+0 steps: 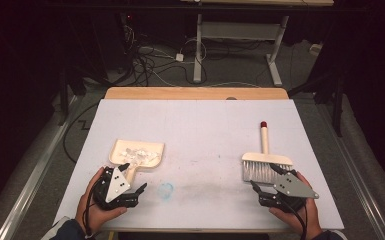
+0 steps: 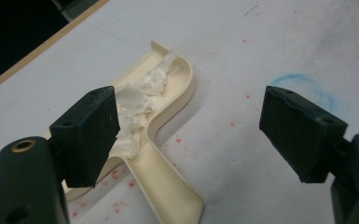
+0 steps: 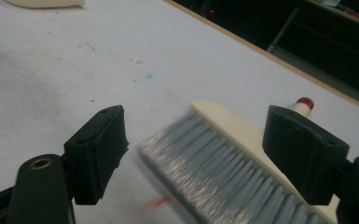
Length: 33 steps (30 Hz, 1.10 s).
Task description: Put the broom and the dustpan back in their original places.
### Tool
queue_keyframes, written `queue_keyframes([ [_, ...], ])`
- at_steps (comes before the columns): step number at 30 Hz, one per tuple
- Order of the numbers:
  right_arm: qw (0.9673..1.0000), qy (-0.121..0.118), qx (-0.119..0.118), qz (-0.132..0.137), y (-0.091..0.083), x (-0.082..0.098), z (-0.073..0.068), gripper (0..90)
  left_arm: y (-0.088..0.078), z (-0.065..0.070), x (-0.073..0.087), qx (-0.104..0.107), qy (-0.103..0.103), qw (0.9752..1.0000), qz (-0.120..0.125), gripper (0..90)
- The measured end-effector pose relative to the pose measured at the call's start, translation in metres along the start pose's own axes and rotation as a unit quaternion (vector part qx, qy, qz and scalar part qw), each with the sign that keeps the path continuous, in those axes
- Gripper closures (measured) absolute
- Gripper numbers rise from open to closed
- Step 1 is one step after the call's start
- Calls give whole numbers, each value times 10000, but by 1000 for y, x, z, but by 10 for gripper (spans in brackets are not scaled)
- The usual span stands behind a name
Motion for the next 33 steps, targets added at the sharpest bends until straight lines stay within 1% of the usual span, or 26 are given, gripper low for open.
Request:
queue_keyframes([
  [1, 10000, 14, -54, -27, 1, 3, -2, 224, 0, 1, 0, 6, 7, 10000, -7, 190],
  [3, 10000, -60, -29, -47, 1, 5, -4, 224, 1, 2, 0, 6, 41, 10000, -33, 190],
  [4, 10000, -52, -41, -32, 0, 5, -4, 224, 1, 2, 0, -2, 58, 10000, -38, 190],
  [6, 9999, 68, -80, 75, -3, 3, -1, 223, 2, 2, -1, -10, 39, 10000, -19, 189],
  [7, 9998, 122, -92, 99, -4, 2, 0, 222, 2, 1, -1, 8, 41, 10000, -32, 185],
  [8, 9998, 157, -109, 99, -4, 2, 1, 219, 2, 2, -1, -22, 41, 10000, -28, 178],
  [11, 9997, 180, -139, 77, -4, 2, 0, 204, 1, 3, -1, -12, 95, 10000, -8, 177],
  [14, 9998, 166, -108, 97, -6, -1, -2, 191, -2, 3, 0, -40, 133, 9999, 31, 177],
  [15, 9997, 165, -108, 121, -7, -2, -3, 189, -4, 3, 0, -31, 129, 9999, 35, 176],
  [17, 9998, 159, -90, 128, -10, -3, -4, 176, -6, 2, 0, -30, 58, 9999, 89, 170],
  [19, 9998, 127, -75, 141, -11, -5, -6, 172, -7, 2, 0, -40, 64, 9999, 102, 163],
  [26, 9997, 131, -109, 161, -11, -6, -6, 165, -3, 2, -1, -1, 78, 10000, 60, 163],
  [33, 9997, 142, -94, 147, -12, -5, -5, 165, -2, 3, -2, 19, 95, 9999, 46, 163],
])
Point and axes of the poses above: each handheld gripper's, and its own axes: y roughly forward along the jaws, x roughly out of its underside, z roughly to its right, the point moved 5 cm from there along y, roughly forward along the jaws, and after that the axes turned 11 degrees about -z, right-handed, at the moved point
